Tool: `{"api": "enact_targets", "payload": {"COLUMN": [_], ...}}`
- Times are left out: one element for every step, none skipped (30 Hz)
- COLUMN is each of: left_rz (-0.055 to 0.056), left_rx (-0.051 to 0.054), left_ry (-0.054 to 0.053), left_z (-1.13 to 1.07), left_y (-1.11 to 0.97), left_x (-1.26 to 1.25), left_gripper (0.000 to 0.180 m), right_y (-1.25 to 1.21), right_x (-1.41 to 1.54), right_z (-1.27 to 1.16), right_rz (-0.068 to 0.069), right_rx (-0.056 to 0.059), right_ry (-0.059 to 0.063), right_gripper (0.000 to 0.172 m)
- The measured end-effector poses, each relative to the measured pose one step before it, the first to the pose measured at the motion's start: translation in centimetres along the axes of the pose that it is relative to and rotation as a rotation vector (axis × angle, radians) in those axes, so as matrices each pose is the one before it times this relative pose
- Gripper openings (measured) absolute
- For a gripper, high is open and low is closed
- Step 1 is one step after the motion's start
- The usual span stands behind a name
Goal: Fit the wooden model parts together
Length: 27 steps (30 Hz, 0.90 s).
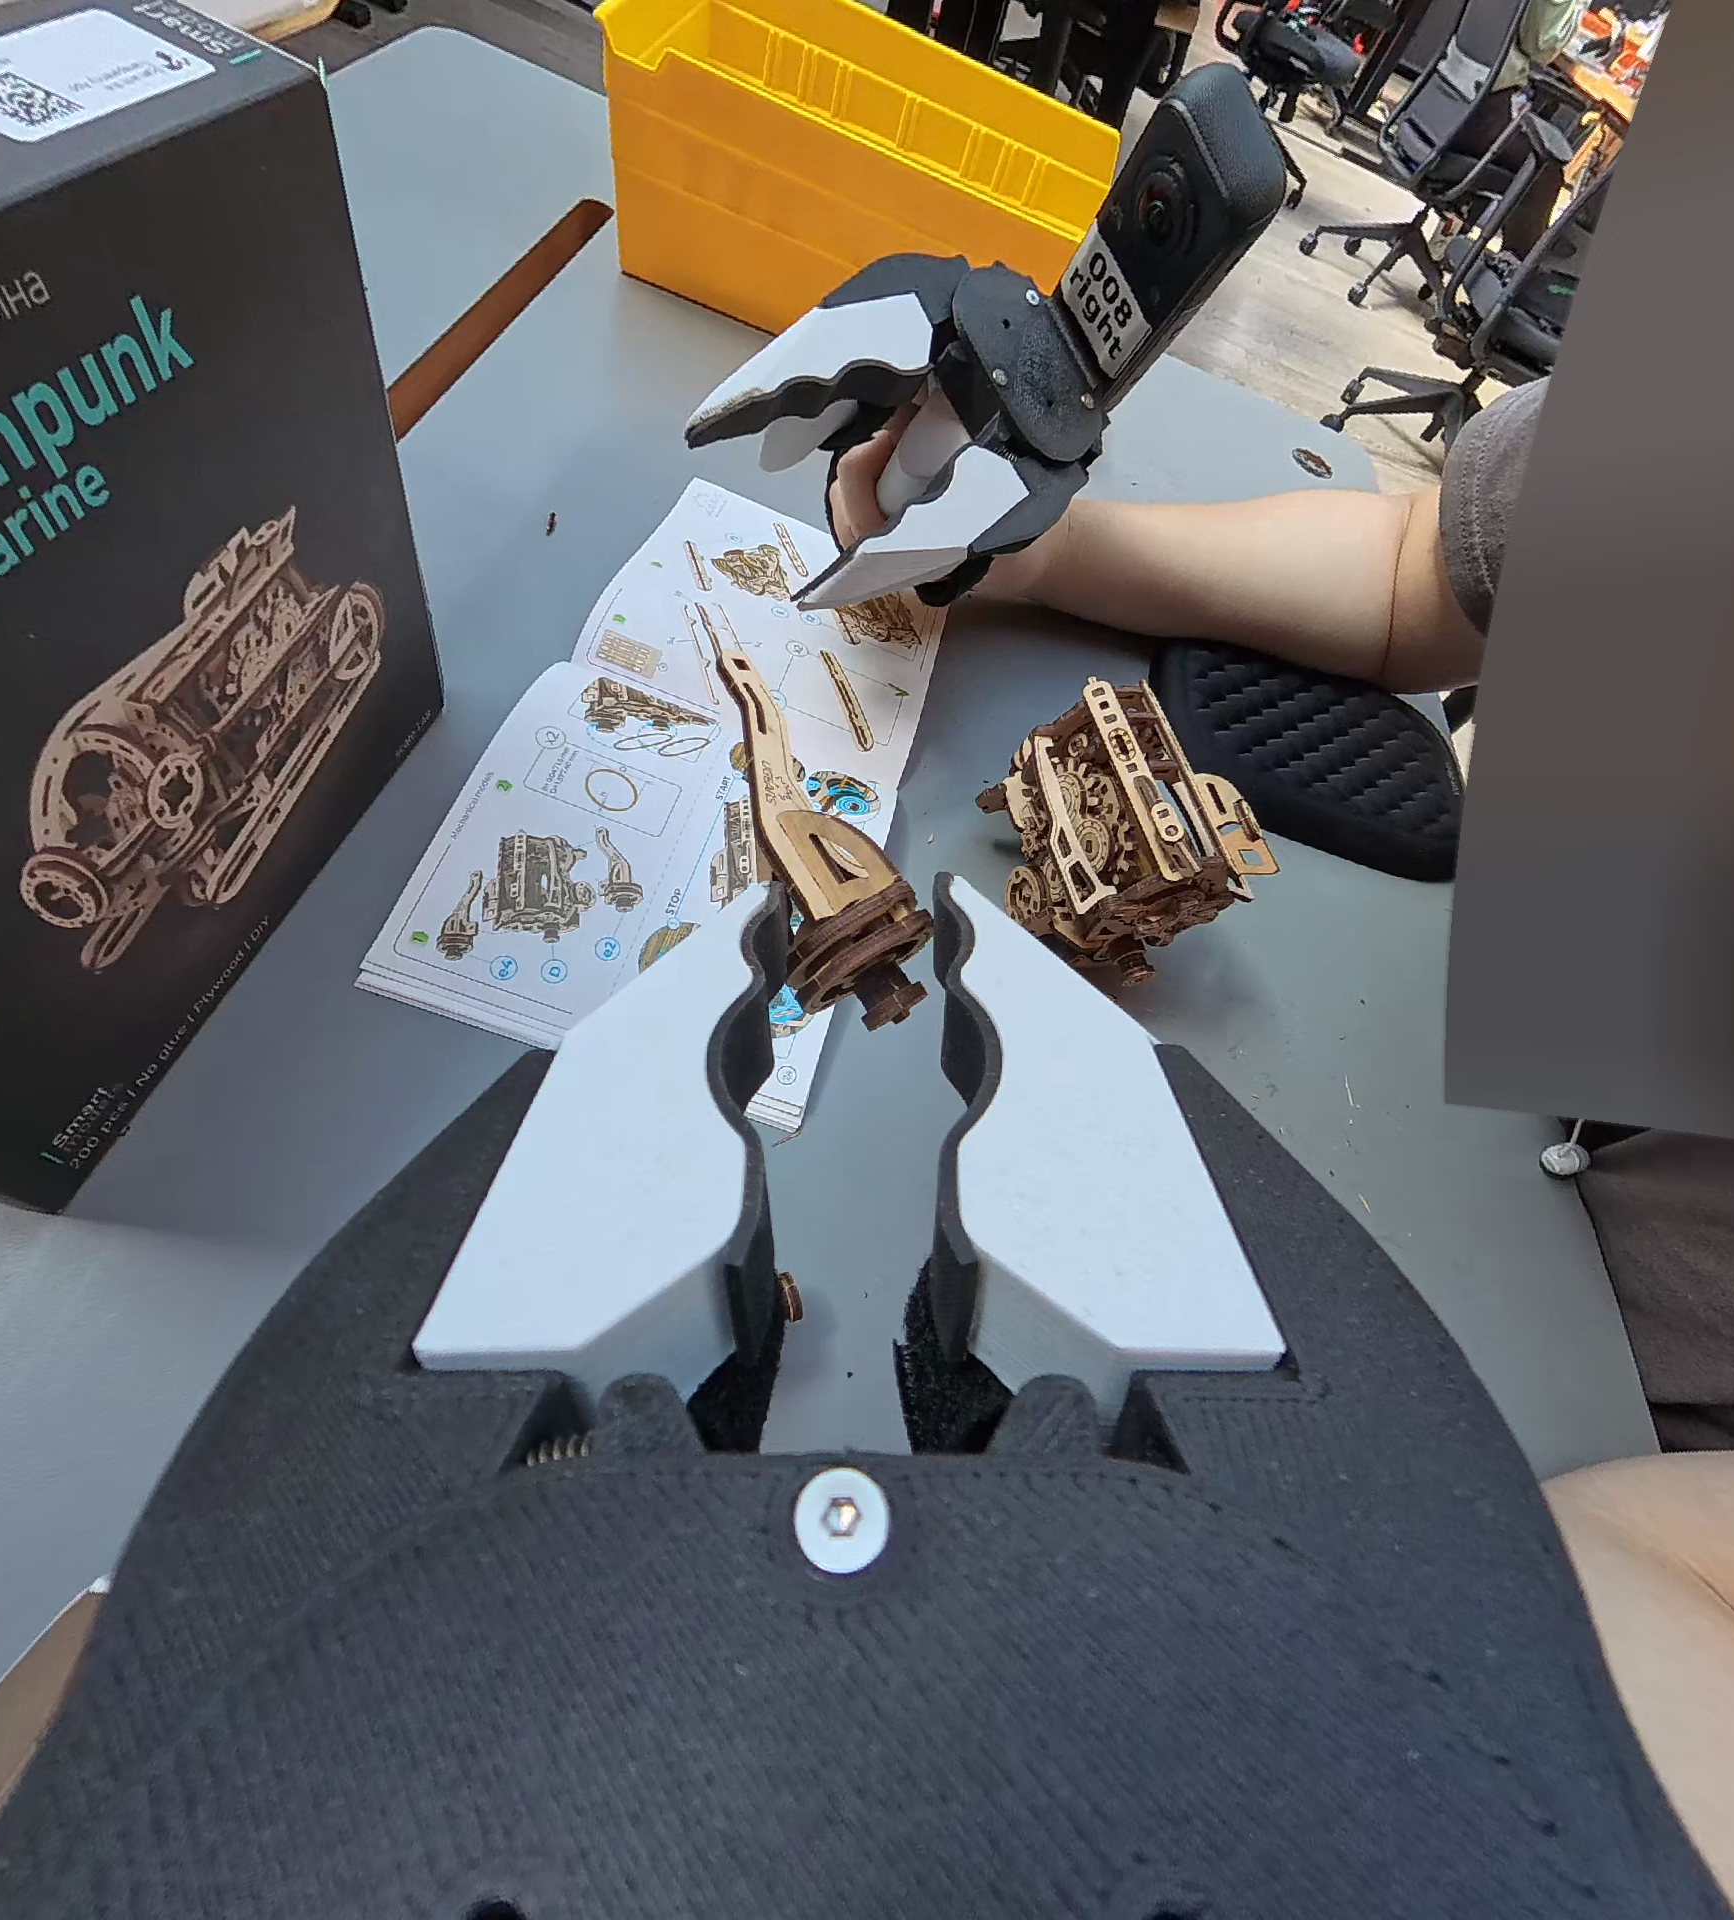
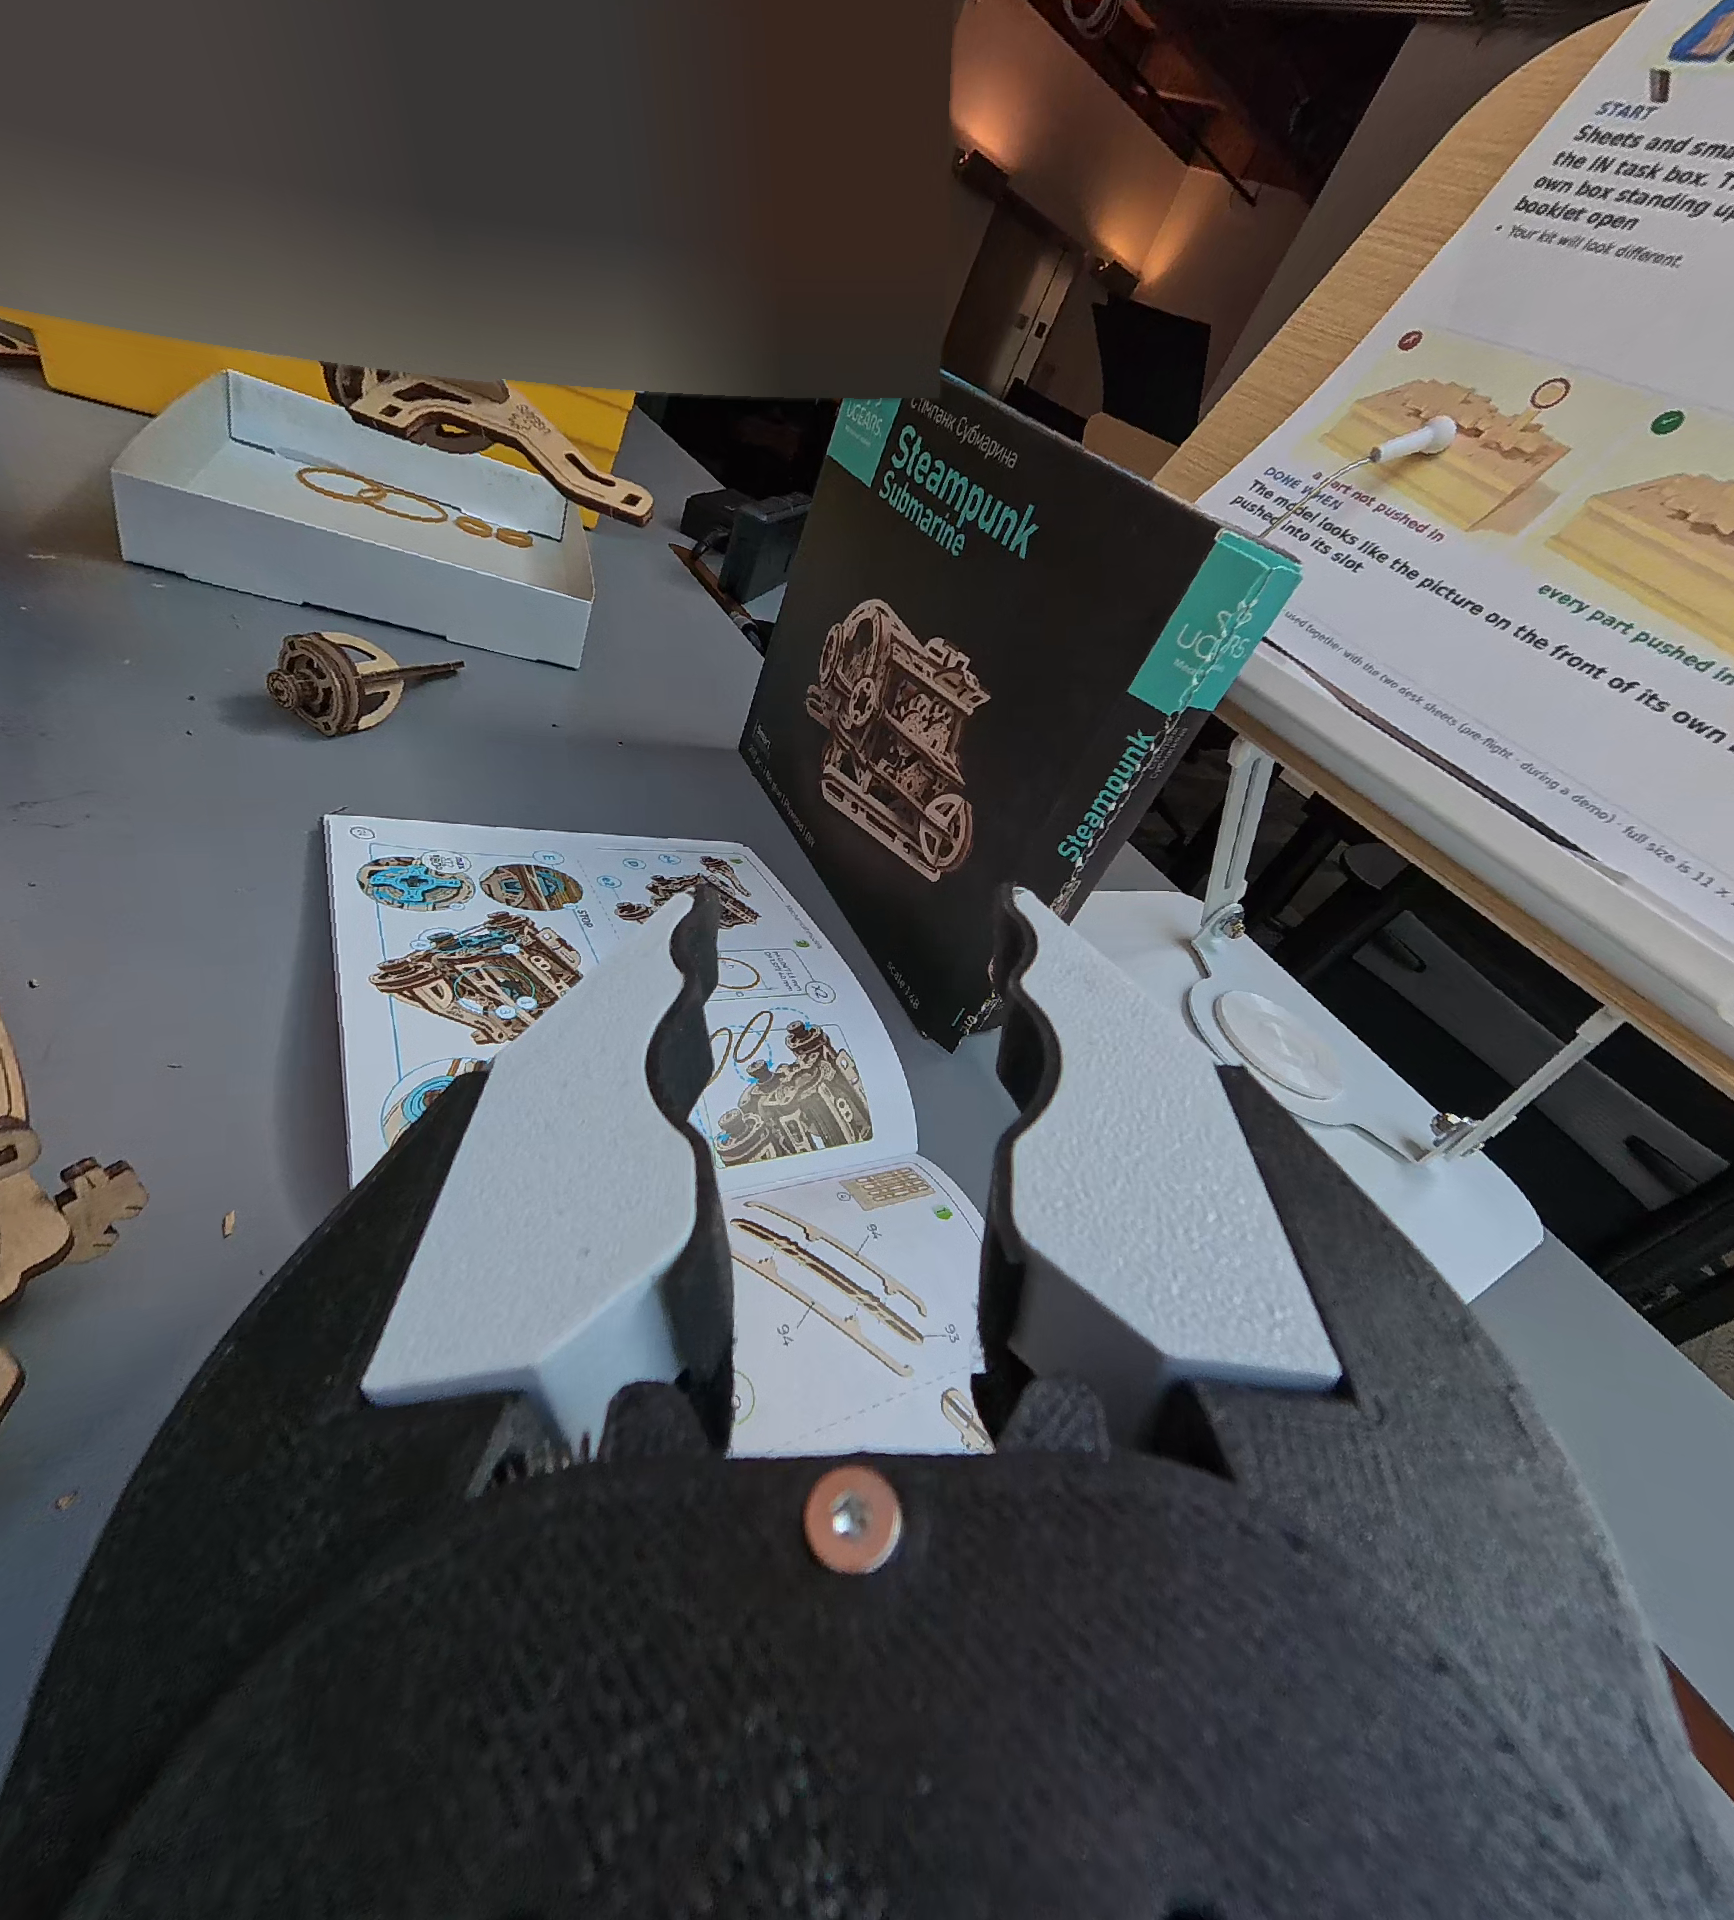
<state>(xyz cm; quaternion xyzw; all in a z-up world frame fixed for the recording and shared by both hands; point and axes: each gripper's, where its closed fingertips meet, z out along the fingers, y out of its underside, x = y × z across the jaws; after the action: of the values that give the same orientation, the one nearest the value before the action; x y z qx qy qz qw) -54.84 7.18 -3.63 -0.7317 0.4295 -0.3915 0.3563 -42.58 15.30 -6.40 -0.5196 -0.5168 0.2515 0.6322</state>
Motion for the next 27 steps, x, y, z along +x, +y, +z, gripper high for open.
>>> {"api": "enact_targets", "payload": {"left_rz": [0.0008, 0.0009, 0.0007, 0.0002, -0.0003, -0.0003, 0.0001, 0.0005, 0.0004, 0.0002, 0.0005, 0.0008, 0.0001, -0.0007, -0.0005, -0.0002, 0.0001, 0.0006, 0.0013, 0.0019, 0.0017, 0.0011, 0.0008, 0.0008, 0.0025, 0.0061, 0.008], "left_rx": [-0.0003, -0.0006, -0.001, -0.0009, -0.0004, -0.0002, 0.0001, 0.0005, 0.0004, -0.0003, -0.001, -0.0009, -0.0004, 0.0001, 0.0004, 0.0008, 0.0014, 0.0018, 0.001, -0.0006, -0.0024, -0.0036, -0.0028, -0.0004, 0.0037, 0.0064, 0.0058], "left_ry": [0.0016, 0.0012, 0.0008, 0.0003, 0.0003, 0.0005, 0.0003, 0.0005, 0.0007, 0.0011, 0.0009, 0.0, 0.0006, 0.0015, 0.0003, -0.0003, 0.001, 0.0031, 0.0047, 0.0049, 0.0056, 0.0069, 0.0082, 0.0137, 0.0205, 0.0248, 0.0272], "left_z": [0.016, 0.022, 0.024, 0.011, 0.011, 0.001, 0.009, -0.003, 0.012, 0.009, 0.032, 0.011, 0.021, 0.0, -0.004, -0.003, -0.005, 0.002, 0.026, 0.051, 0.072, 0.095, 0.139, 0.19, 0.272, 0.354, 0.436], "left_y": [-0.003, -0.002, 0.012, 0.006, 0.01, -0.002, -0.005, -0.012, -0.01, -0.007, 0.009, 0.005, 0.003, -0.001, -0.006, -0.008, -0.02, -0.039, -0.026, 0.0, 0.035, 0.05, 0.038, -0.009, -0.112, -0.198, -0.211], "left_x": [0.023, 0.02, 0.013, 0.01, 0.007, 0.0, 0.007, 0.015, 0.01, 0.032, 0.019, 0.002, 0.002, 0.025, -0.004, -0.006, 0.022, 0.054, 0.088, 0.08, 0.104, 0.099, 0.103, 0.156, 0.252, 0.3, 0.328], "left_gripper": [0.026, 0.026, 0.026, 0.026, 0.026, 0.026, 0.026, 0.026, 0.026, 0.026, 0.026, 0.026, 0.026, 0.026, 0.026, 0.026, 0.026, 0.026, 0.026, 0.026, 0.026, 0.026, 0.026, 0.026, 0.026, 0.026, 0.026], "right_y": [0.011, 0.018, 0.023, 0.01, -0.007, -0.021, 0.0, 0.011, 0.022, 0.022, 0.023, 0.002, 0.005, 0.005, 0.016, 0.012, 0.023, 0.033, 0.025, 0.024, 0.042, 0.061, 0.066, 0.045, 0.008, -0.002, -0.003], "right_x": [-0.003, -0.013, -0.018, 0.006, 0.007, 0.01, 0.011, -0.004, -0.011, -0.012, -0.006, -0.02, -0.015, -0.007, -0.01, -0.003, -0.013, -0.021, -0.017, -0.041, -0.055, -0.051, -0.065, -0.08, -0.074, -0.069, -0.027], "right_z": [0.002, 0.004, 0.008, 0.001, -0.01, -0.008, -0.002, 0.0, 0.008, 0.01, 0.002, 0.007, 0.006, 0.006, 0.006, 0.0, 0.013, 0.008, 0.012, 0.02, 0.025, 0.04, 0.05, 0.047, 0.019, 0.018, 0.004], "right_rz": [-0.0012, 0.0, 0.0008, 0.0003, -0.0005, -0.0002, 0.0006, 0.001, 0.0002, -0.0005, -0.0006, -0.0005, 0.0, -0.0002, -0.0002, 0.0004, 0.001, 0.0014, 0.0012, 0.0017, 0.0022, 0.0018, 0.0039, 0.0052, 0.0044, 0.0043, 0.0055], "right_rx": [-0.0005, -0.0008, -0.0009, -0.0005, 0.0005, 0.0008, 0.0004, -0.0006, -0.0009, -0.0013, -0.0012, 0.0001, -0.0005, -0.0005, -0.0006, -0.0006, -0.0007, -0.0014, -0.0008, -0.001, -0.0022, -0.0022, -0.0029, -0.0023, -0.0009, -0.0009, 0.0001], "right_ry": [0.0003, -0.0004, -0.001, 0.0, 0.0006, 0.0007, 0.0002, -0.0004, -0.0008, -0.0004, -0.0002, -0.0006, -0.0008, -0.0004, -0.0003, -0.0006, -0.0011, -0.0015, -0.0013, -0.0026, -0.0037, -0.0035, -0.0047, -0.0065, -0.0065, -0.0065, -0.0048], "right_gripper": [0.052, 0.052, 0.052, 0.052, 0.052, 0.052, 0.052, 0.052, 0.052, 0.052, 0.052, 0.052, 0.052, 0.052, 0.052, 0.052, 0.052, 0.052, 0.052, 0.052, 0.052, 0.052, 0.052, 0.052, 0.052, 0.052, 0.052]}}
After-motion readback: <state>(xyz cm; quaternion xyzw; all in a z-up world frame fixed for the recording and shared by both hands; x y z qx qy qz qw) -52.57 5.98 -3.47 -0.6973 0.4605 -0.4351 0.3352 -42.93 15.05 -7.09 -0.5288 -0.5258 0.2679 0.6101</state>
